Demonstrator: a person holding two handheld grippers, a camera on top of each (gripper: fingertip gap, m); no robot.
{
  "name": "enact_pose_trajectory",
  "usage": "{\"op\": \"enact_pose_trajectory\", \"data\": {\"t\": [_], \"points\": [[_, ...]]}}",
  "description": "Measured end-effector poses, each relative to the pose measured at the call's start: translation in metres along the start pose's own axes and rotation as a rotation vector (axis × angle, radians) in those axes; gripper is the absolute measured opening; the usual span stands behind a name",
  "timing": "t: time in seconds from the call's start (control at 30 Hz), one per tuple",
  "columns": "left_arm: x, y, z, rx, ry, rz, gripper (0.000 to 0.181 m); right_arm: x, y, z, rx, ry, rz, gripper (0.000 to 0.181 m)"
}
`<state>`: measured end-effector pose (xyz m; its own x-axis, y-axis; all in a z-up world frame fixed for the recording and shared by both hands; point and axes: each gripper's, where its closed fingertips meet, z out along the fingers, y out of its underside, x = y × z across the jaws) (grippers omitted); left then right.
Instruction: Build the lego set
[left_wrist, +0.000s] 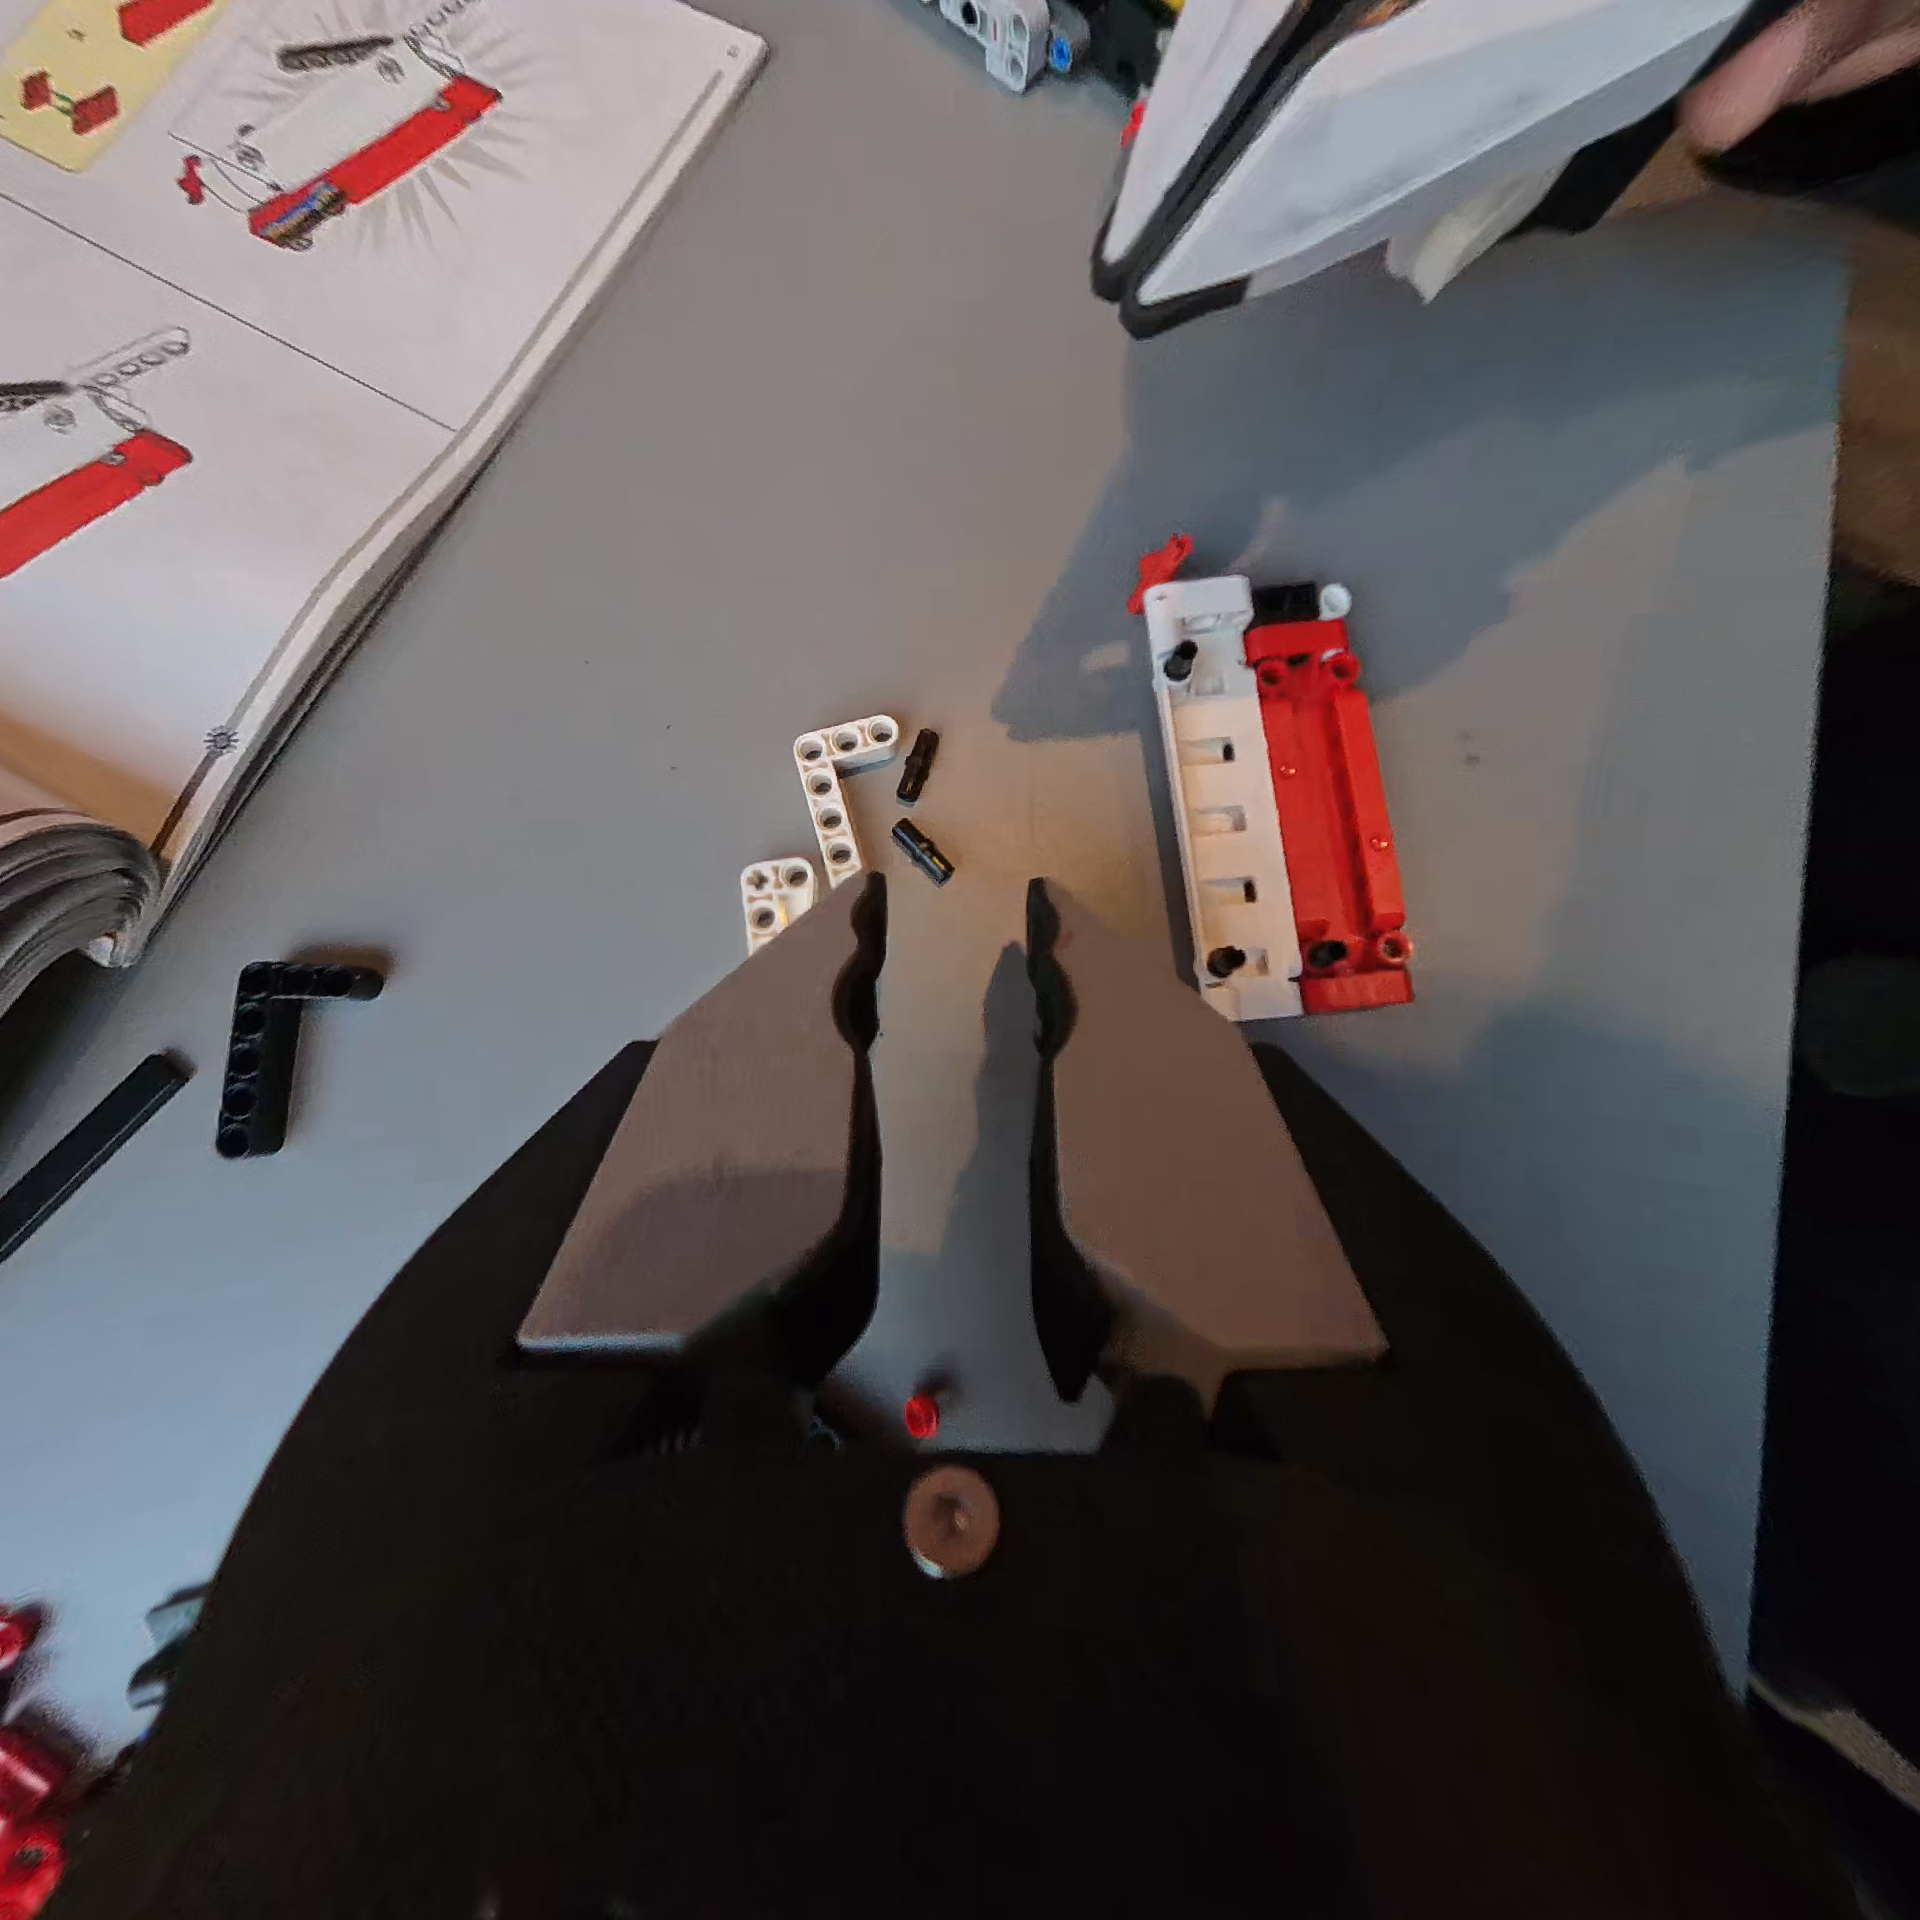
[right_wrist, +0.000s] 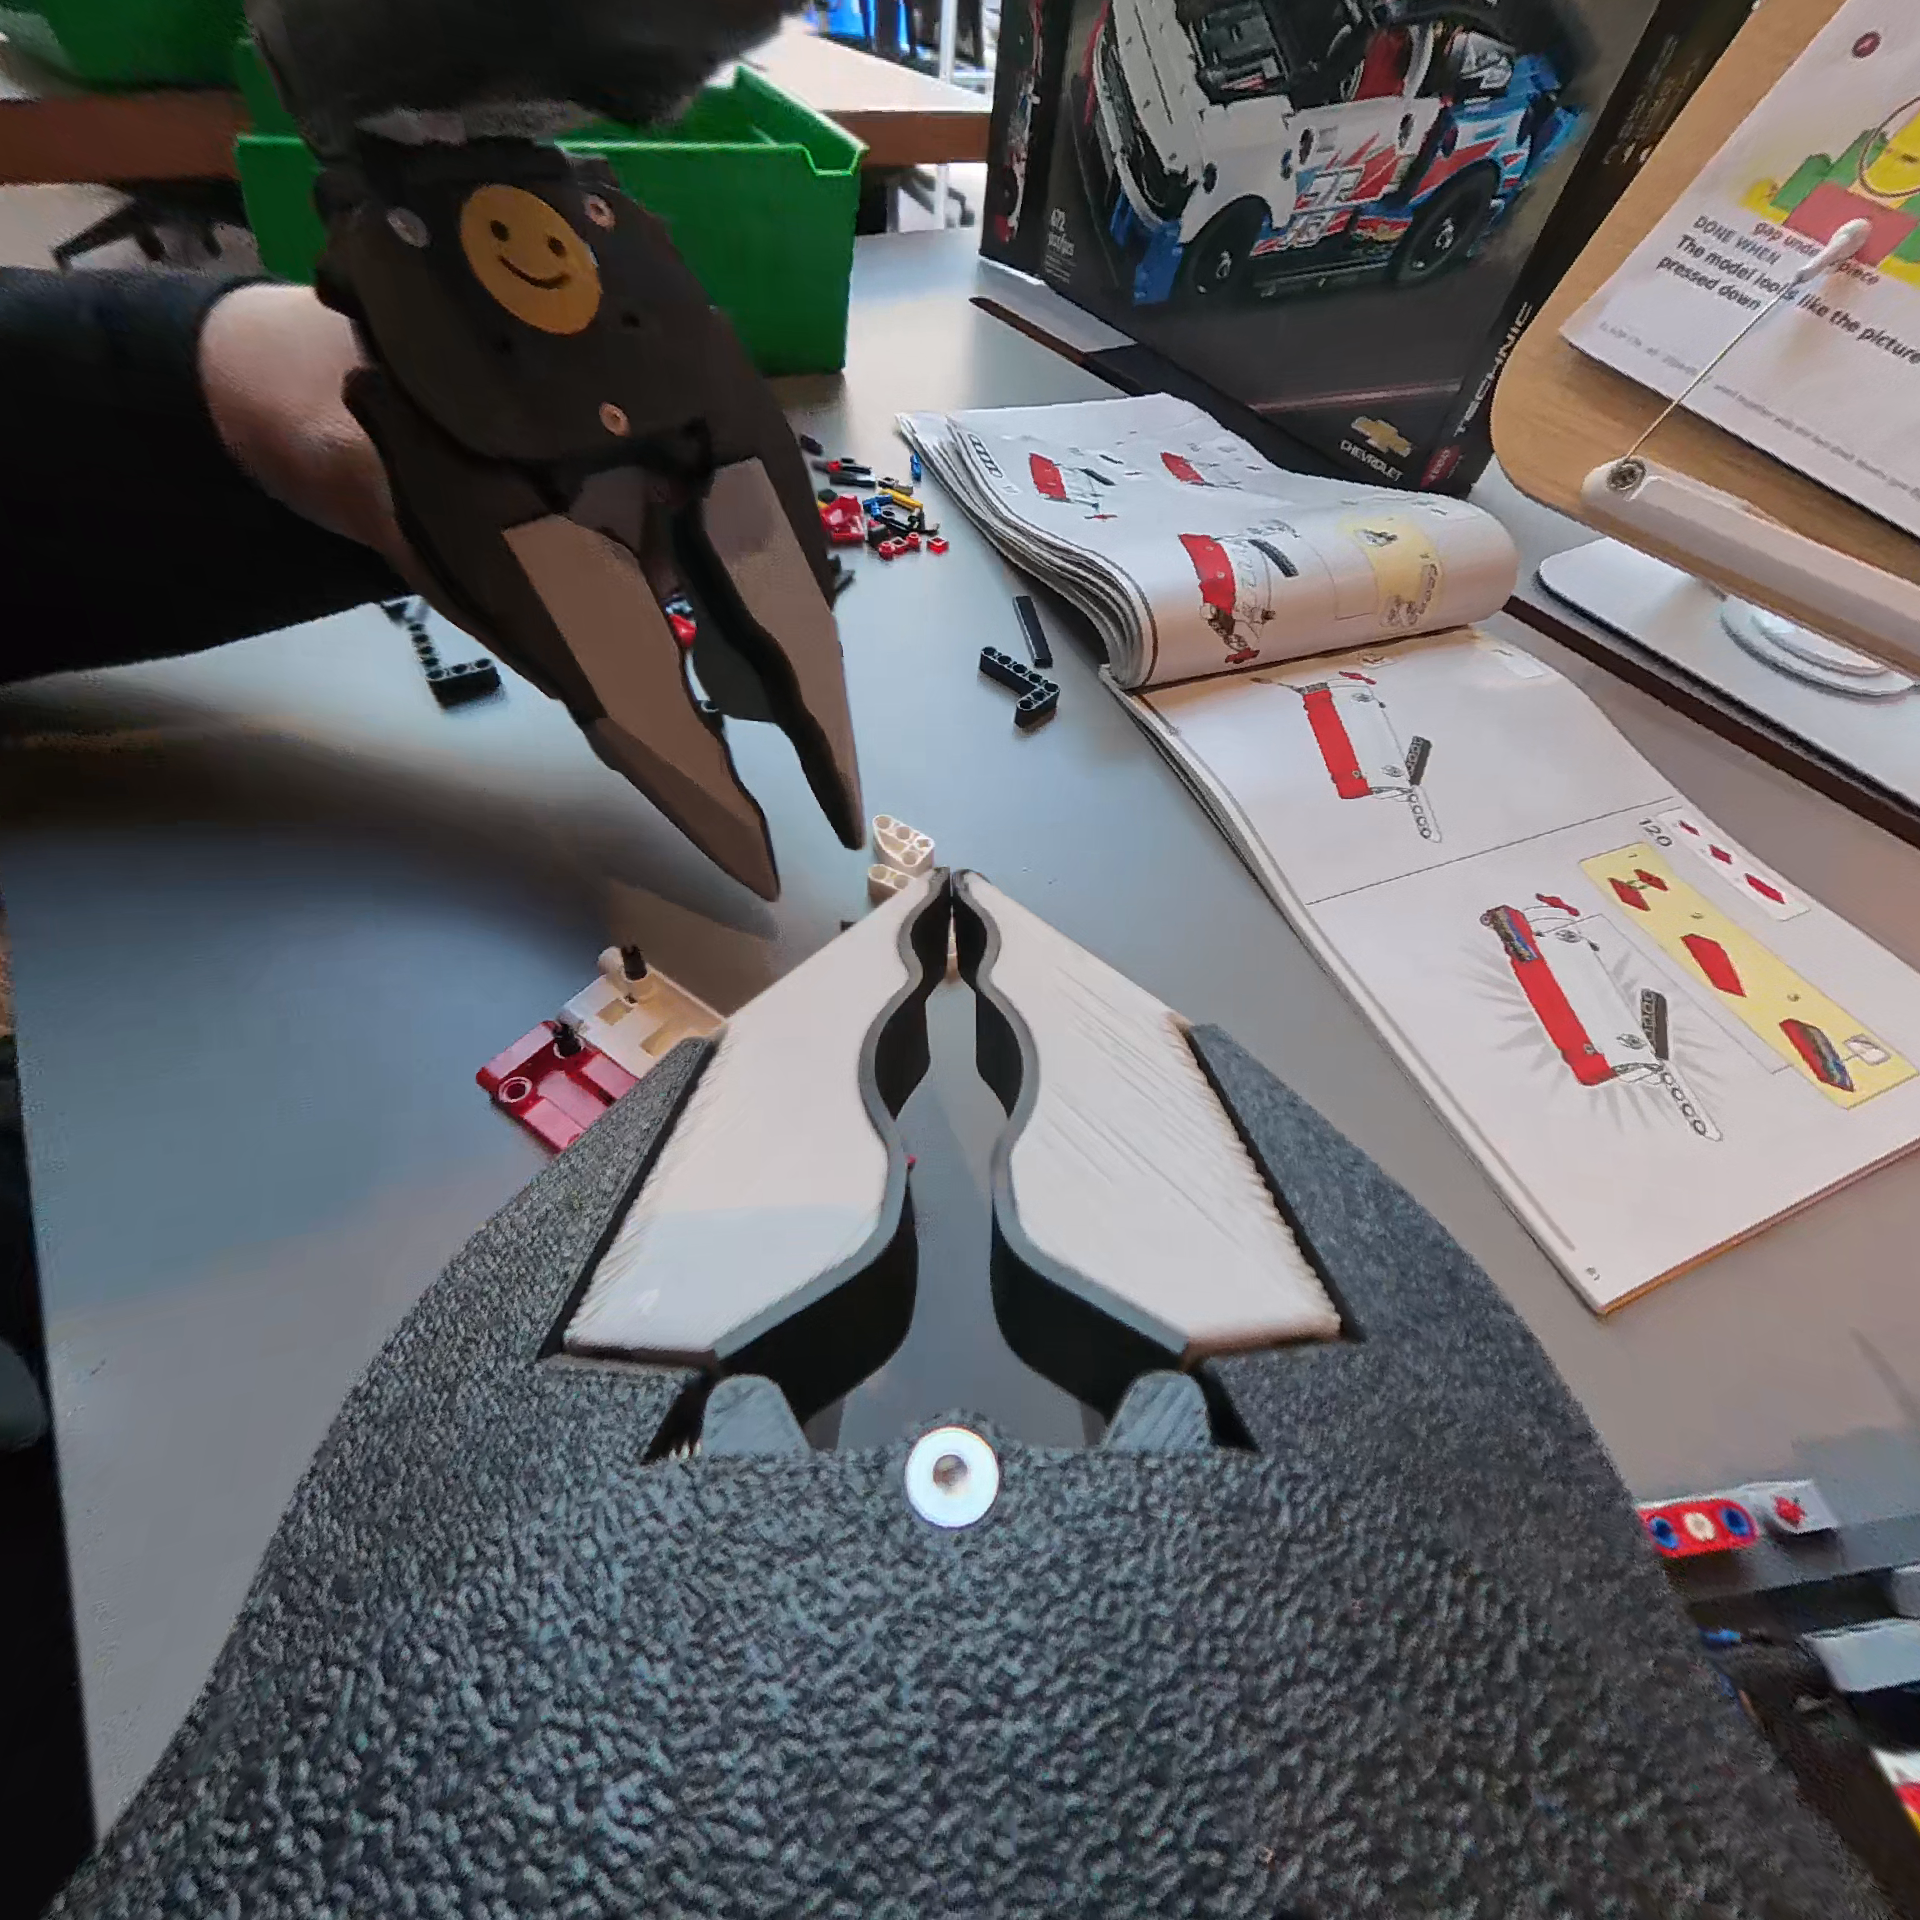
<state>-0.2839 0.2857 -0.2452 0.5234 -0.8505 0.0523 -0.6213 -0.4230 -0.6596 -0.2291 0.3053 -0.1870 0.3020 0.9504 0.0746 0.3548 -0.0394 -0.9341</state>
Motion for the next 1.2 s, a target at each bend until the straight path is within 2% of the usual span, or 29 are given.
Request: {"op": "enact_pose_trajectory", "data": {"t": [0.13,0.3,0.4,0.57,0.73,0.97,1.1,1.2], "points": [[-0.014,-0.021,-0.018,0.163,-0.035,-0.086,0.023,0.012,-0.004,0.007,-0.007,0.001,0.042,0.002],[-0.039,-0.046,-0.039,0.362,-0.161,-0.138,0.022,0.030,-0.017,0.023,0.021,0.019,0.057,0.005],[-0.046,-0.052,-0.051,0.437,-0.214,-0.129,0.023,0.036,-0.029,0.037,0.057,0.002,0.069,0.007],[-0.047,-0.058,-0.067,0.553,-0.218,-0.156,0.025,0.044,-0.059,0.060,0.178,-0.007,0.052,0.007],[-0.056,-0.052,-0.072,0.572,-0.239,-0.177,0.023,0.041,-0.077,0.074,0.294,-0.061,0.104,0.007],[-0.055,-0.044,-0.055,0.516,-0.220,-0.184,0.023,0.039,-0.058,0.075,0.229,-0.057,0.090,0.005],[-0.057,-0.037,-0.044,0.455,-0.254,-0.173,0.022,0.047,-0.038,0.077,0.134,-0.030,0.143,0.004],[-0.064,-0.038,-0.043,0.443,-0.295,-0.195,0.020,0.051,-0.037,0.072,0.128,-0.004,0.140,0.004]]}}
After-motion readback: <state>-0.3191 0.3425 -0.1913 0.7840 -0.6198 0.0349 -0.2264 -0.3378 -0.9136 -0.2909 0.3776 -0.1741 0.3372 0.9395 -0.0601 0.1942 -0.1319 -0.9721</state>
